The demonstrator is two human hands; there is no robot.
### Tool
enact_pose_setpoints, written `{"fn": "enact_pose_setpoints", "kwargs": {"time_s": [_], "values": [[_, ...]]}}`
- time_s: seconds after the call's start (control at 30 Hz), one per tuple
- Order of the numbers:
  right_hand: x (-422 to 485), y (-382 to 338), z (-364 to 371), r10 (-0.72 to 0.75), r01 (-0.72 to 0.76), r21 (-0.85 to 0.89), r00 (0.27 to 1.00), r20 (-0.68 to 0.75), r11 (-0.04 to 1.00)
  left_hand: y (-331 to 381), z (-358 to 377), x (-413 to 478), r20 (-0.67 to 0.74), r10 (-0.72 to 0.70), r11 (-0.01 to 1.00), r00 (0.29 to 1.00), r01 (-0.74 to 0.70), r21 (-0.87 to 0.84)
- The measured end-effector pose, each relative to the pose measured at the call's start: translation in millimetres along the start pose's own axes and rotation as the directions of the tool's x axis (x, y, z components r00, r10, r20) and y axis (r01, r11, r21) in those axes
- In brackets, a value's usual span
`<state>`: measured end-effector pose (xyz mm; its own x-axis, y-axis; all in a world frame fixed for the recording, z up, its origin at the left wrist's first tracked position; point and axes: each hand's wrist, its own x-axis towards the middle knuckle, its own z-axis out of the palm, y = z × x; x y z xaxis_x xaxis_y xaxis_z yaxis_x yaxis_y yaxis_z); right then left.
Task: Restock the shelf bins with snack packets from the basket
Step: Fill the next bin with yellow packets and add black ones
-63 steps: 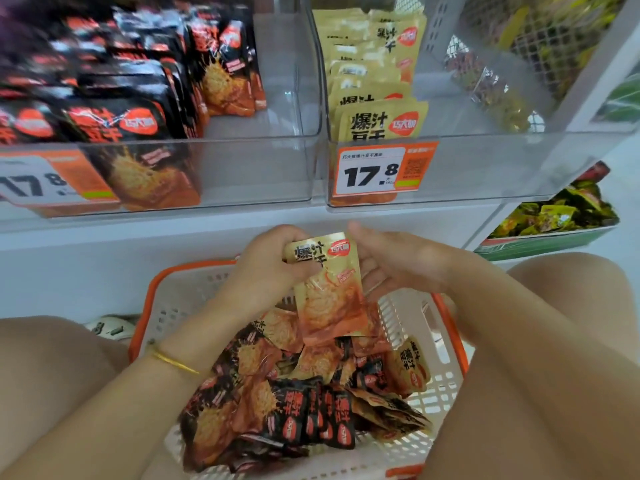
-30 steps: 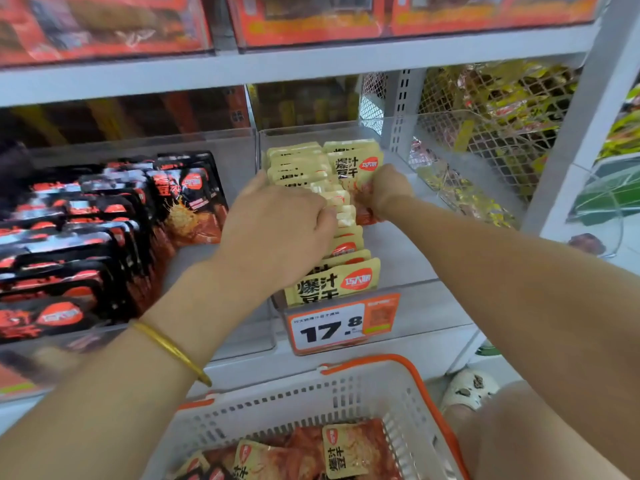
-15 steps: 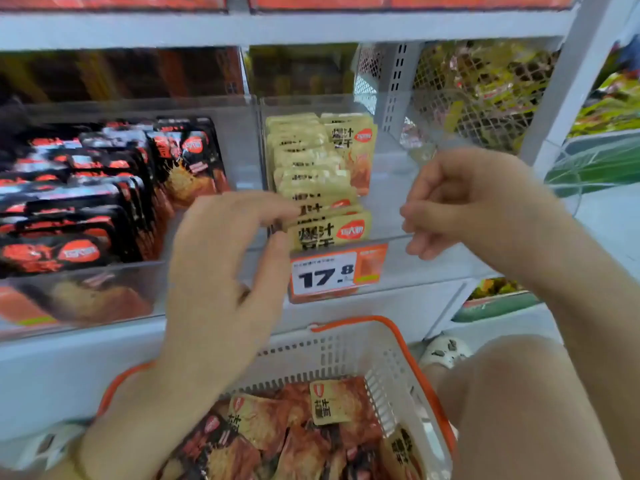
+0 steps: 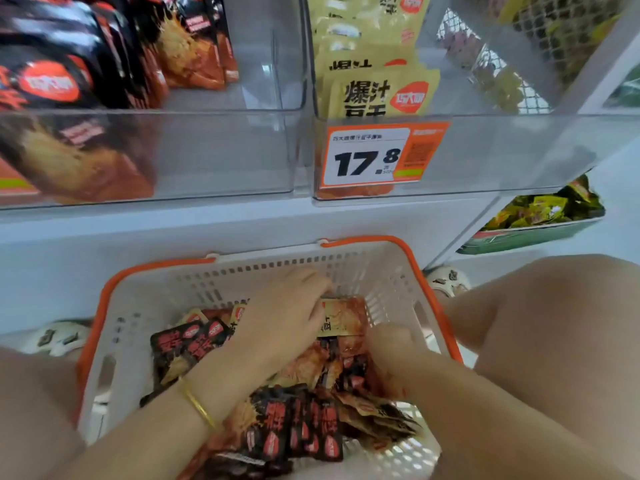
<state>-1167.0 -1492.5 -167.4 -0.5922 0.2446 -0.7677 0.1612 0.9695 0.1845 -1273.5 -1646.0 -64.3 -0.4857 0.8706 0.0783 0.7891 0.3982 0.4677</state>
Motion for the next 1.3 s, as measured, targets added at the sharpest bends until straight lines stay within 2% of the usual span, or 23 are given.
{"fn": "enact_pose_setpoints", "kwargs": {"time_s": [0.07,0.13,0.27,0.33,0.43,0.53,0.6,0.67,0.73,0.77,0.8,0.87,0.93,0.97,1.0,1.03,1.1,1.2,1.23,1.3], "values": [[9,-3,11,0.105,-0.104,-0.03,0.994,0.033,0.994,-3,0,-1,-0.015,-0.011,0.999,1.0,0.011,-0.04],[10,-1,9,0.146,-0.144,-0.085,0.989,0.015,0.986,-4,0,-2,-0.006,-0.025,0.998,1.0,0.025,-0.054],[8,-1,14,0.101,-0.08,-0.331,0.994,0.045,0.94,-6,2,-3,0.028,-0.045,0.997,0.999,0.047,-0.058],[10,-5,20,0.093,-0.067,-0.37,0.994,0.053,0.927,-7,2,-4,0.04,-0.049,0.997,0.998,0.051,-0.058],[8,-6,-11,0.067,-0.064,-0.137,0.998,0.014,0.988,-9,3,-3,0.08,-0.072,0.995,0.994,0.078,-0.065],[-4,1,-70,0.01,-0.007,0.037,0.996,-0.087,0.999,-8,4,0,0.14,-0.098,0.993,0.985,0.106,-0.05],[-24,9,-105,-0.08,0.108,0.247,0.989,-0.121,0.963,-6,3,1,0.21,-0.108,0.99,0.972,0.125,-0.069],[-51,19,-128,-0.147,0.234,0.406,0.961,-0.234,0.883,-4,-2,2,0.252,-0.109,0.977,0.962,0.151,-0.153],[-78,27,-137,-0.128,0.333,0.568,0.92,-0.369,0.753,1,-13,5,0.24,-0.122,0.965,0.963,0.172,-0.2],[-91,30,-140,-0.091,0.382,0.668,0.899,-0.428,0.639,2,-21,6,0.21,-0.148,0.953,0.966,0.196,-0.23],[-102,34,-141,-0.029,0.42,0.769,0.885,-0.465,0.481,4,-29,7,0.173,-0.176,0.933,0.969,0.22,-0.286],[-121,46,-138,0.068,0.435,0.895,0.895,-0.442,0.099,11,-50,10,0.092,-0.234,0.862,0.968,0.251,-0.44],[-141,54,-135,-0.008,0.427,0.876,0.898,-0.439,-0.223,23,-73,12,0.007,-0.278,0.799,0.96,0.236,-0.554],[-149,55,-133,-0.071,0.428,0.851,0.881,-0.468,-0.305,31,-85,12,-0.025,-0.287,0.779,0.958,0.218,-0.588],[-157,53,-132,-0.116,0.454,0.828,0.851,-0.512,-0.329,40,-96,13,-0.044,-0.283,0.763,0.958,0.197,-0.616],[-167,50,-133,-0.129,0.498,0.807,0.82,-0.557,-0.318,50,-106,14,-0.06,-0.264,0.754,0.963,0.168,-0.635],[-186,53,-143,-0.057,0.601,0.75,0.769,-0.637,-0.275,70,-125,22,-0.108,-0.207,0.759,0.972,0.09,-0.645],[-216,82,-180,0.243,0.74,0.643,0.672,-0.699,-0.197,87,-152,46,-0.324,-0.179,0.807,0.929,-0.05,-0.589],[-223,98,-195,0.373,0.776,0.619,0.614,-0.696,-0.123,90,-161,56,-0.408,-0.157,0.857,0.899,-0.081,-0.509],[-220,128,-230,0.543,0.763,0.629,0.468,-0.697,0.15,90,-174,80,-0.483,-0.078,0.958,0.872,-0.069,-0.278]]}}
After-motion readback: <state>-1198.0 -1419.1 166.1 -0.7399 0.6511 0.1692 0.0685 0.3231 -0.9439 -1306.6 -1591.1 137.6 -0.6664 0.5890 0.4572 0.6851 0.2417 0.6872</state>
